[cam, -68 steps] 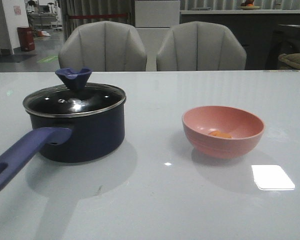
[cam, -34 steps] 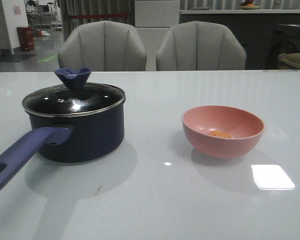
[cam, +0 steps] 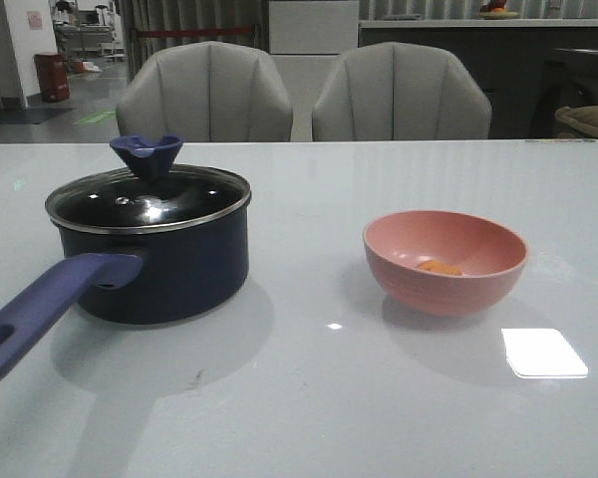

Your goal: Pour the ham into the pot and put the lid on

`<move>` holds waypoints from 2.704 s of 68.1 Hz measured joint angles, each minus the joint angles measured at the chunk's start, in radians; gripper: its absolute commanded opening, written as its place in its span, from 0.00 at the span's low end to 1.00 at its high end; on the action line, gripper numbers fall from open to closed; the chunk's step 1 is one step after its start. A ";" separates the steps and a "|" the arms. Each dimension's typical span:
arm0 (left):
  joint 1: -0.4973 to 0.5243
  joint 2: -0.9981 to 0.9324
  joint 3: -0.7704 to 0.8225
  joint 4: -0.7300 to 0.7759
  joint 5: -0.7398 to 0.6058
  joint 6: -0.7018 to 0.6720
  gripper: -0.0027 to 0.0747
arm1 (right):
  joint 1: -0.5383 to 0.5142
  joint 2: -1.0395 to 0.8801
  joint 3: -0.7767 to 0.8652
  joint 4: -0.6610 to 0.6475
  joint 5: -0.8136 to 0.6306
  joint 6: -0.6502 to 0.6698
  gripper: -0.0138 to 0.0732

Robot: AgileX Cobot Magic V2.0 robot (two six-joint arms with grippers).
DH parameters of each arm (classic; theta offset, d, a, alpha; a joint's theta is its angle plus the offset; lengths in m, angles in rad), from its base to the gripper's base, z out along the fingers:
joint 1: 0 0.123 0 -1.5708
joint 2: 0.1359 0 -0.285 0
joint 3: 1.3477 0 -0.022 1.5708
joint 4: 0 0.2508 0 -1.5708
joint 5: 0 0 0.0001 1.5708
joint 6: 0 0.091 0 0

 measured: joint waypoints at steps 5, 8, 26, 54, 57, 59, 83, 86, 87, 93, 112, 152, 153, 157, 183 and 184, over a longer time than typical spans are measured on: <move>0.000 0.017 0.000 -0.007 0.000 0.000 0.21 | 0.000 0.000 0.000 0.000 0.000 0.000 0.33; 0.000 0.027 0.000 -0.008 0.000 0.000 0.21 | 0.000 0.000 0.000 0.000 0.000 0.000 0.33; 0.000 0.098 0.000 0.034 0.006 0.000 0.65 | 0.000 0.000 0.000 0.000 0.000 0.000 0.33; 0.000 0.128 0.000 0.041 0.010 0.000 0.82 | 0.000 0.000 0.000 0.000 0.000 0.000 0.33; 0.000 0.129 -0.002 0.035 0.012 0.000 0.82 | 0.000 0.000 0.000 0.000 0.000 0.000 0.33; 0.000 0.130 -0.005 0.035 0.023 0.000 0.82 | 0.000 0.000 0.000 0.000 0.000 0.000 0.33; 0.000 0.379 -0.263 0.055 0.276 0.000 0.82 | 0.000 0.000 0.000 0.000 0.000 0.000 0.33; 0.000 0.418 -0.293 0.055 0.297 0.000 0.82 | 0.000 0.000 0.000 0.000 0.000 0.000 0.33; 0.000 0.434 -0.310 0.055 0.309 0.000 0.82 | 0.000 0.000 0.000 0.000 0.000 0.000 0.33; 0.000 0.536 -0.378 0.055 0.351 0.000 0.82 | 0.000 0.000 0.000 0.000 0.000 0.000 0.33; -0.064 0.853 -0.615 0.050 0.491 0.000 0.82 | 0.000 0.000 0.000 0.000 0.000 0.000 0.33; -0.400 1.457 -1.170 0.146 0.610 -0.177 0.82 | 0.000 0.000 0.000 0.000 0.000 0.000 0.33; -0.403 1.467 -1.182 0.148 0.617 -0.182 0.82 | 0.000 0.000 0.000 0.000 0.000 0.000 0.33; -0.406 1.509 -1.231 0.150 0.651 -0.201 0.82 | 0.000 0.000 0.000 0.000 0.000 0.000 0.33; -0.409 1.681 -1.408 0.154 0.847 -0.270 0.82 | 0.000 0.000 0.000 0.000 0.000 0.000 0.33; -0.409 1.683 -1.409 0.154 0.848 -0.270 0.82 | 0.000 0.000 0.000 0.000 0.000 0.000 0.33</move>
